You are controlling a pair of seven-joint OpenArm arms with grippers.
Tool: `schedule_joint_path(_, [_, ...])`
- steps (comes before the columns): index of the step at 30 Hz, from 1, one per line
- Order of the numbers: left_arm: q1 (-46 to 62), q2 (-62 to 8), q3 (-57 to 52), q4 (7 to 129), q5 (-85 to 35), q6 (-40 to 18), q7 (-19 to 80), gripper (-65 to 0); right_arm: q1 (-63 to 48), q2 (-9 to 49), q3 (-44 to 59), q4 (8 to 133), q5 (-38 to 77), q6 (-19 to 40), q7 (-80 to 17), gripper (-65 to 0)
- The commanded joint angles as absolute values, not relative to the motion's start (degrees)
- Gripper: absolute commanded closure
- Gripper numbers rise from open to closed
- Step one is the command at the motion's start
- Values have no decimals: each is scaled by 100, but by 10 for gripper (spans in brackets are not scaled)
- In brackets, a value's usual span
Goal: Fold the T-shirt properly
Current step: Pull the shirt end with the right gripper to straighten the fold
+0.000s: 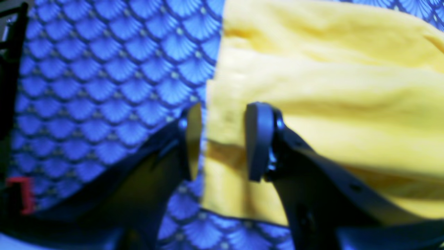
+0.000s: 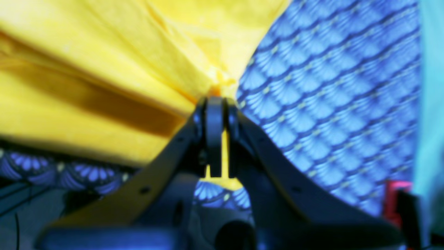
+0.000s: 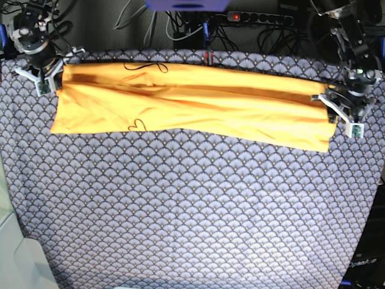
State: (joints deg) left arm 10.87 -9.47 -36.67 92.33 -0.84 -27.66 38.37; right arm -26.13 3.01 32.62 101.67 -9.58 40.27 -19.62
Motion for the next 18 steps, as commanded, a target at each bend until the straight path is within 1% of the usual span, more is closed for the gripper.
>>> schedule_joint_path(1, [1051,-1007,-3697,9332,-119,-2756,3723,-215,-2580,365,3301,10211,-927,4000,-1851,0])
schedule_joint_path(9, [1059,-1086,-3697,9349,-119,-2756,3723,-215,-2527,365,3319,9947,-927,4000,-1868,0])
schedule_joint_path(15, [1059,-1086,-3697,9358,-119,-2756,3723,-215,-2457,330,3662,9938,-927,4000,-1868,0])
schedule_joint_path(18, [1059,-1086,-3697,9358,-119,-2756,3723,-215,-2308,356,3793,9938,-927,4000,-2246,0])
